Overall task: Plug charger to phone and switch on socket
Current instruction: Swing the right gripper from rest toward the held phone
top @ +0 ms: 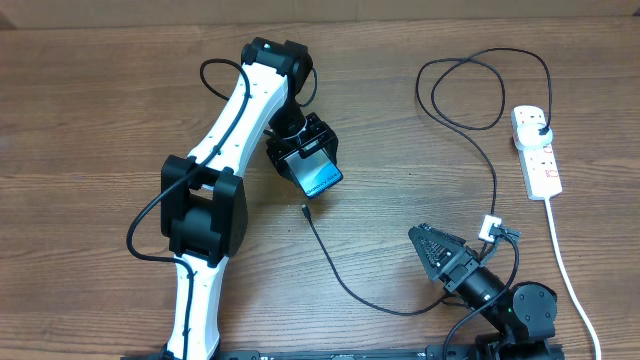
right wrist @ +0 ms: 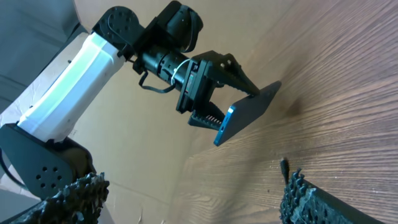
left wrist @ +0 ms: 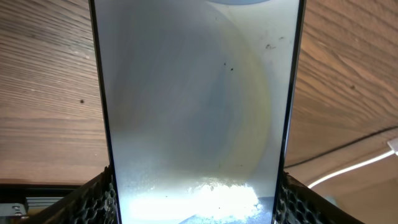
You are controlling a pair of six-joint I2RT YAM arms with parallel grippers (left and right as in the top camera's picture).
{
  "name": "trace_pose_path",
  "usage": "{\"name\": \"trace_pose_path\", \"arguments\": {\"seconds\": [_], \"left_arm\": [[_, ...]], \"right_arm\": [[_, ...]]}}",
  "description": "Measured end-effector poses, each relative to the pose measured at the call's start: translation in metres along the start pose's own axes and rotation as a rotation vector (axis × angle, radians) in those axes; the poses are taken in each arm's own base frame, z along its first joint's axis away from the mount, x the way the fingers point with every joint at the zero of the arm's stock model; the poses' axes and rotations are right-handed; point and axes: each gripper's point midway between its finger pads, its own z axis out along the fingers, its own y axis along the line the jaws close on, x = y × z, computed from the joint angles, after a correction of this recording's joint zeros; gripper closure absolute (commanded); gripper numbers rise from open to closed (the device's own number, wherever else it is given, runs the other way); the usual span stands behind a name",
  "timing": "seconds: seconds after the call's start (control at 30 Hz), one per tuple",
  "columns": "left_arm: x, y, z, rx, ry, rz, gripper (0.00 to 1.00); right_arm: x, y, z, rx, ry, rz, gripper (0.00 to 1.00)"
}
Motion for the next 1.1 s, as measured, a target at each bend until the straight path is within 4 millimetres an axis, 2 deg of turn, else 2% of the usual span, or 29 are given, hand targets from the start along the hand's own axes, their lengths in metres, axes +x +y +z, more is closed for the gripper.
{"name": "trace_pose_path", "arguments": {"seconds": [0.2, 0.33, 0.63, 1.0, 1.1], "left_arm": [[-0.006, -0.001, 0.0, -0.002, -0.03, -0.004, 0.96], [-0.011, -0.004, 0.0, 0.009, -0.053, -0.001, 0.96], [-0.022, -0.011, -0.001, 0.032, -0.098, 0.015, 0.96], [-0.028, -0.009, -0.002, 0.019, -0.133, -0.021, 0.96], [-0.029, -0.009, -0.002, 0.021, -0.134, -0.028, 0.96]], "right_arm": [[0.002, 0.001, 0.0, -0.006, 0.01, -0.001, 0.07], [0.002, 0.0, 0.0, -0.003, 0.01, -0.012, 0.01], [-0.006, 0.001, 0.005, 0.057, 0.024, -0.034, 0.01], [-0.02, -0.012, 0.03, 0.215, 0.116, -0.005, 0.0], [-0.022, -0.012, 0.045, 0.25, 0.16, 0.006, 0.01]]}}
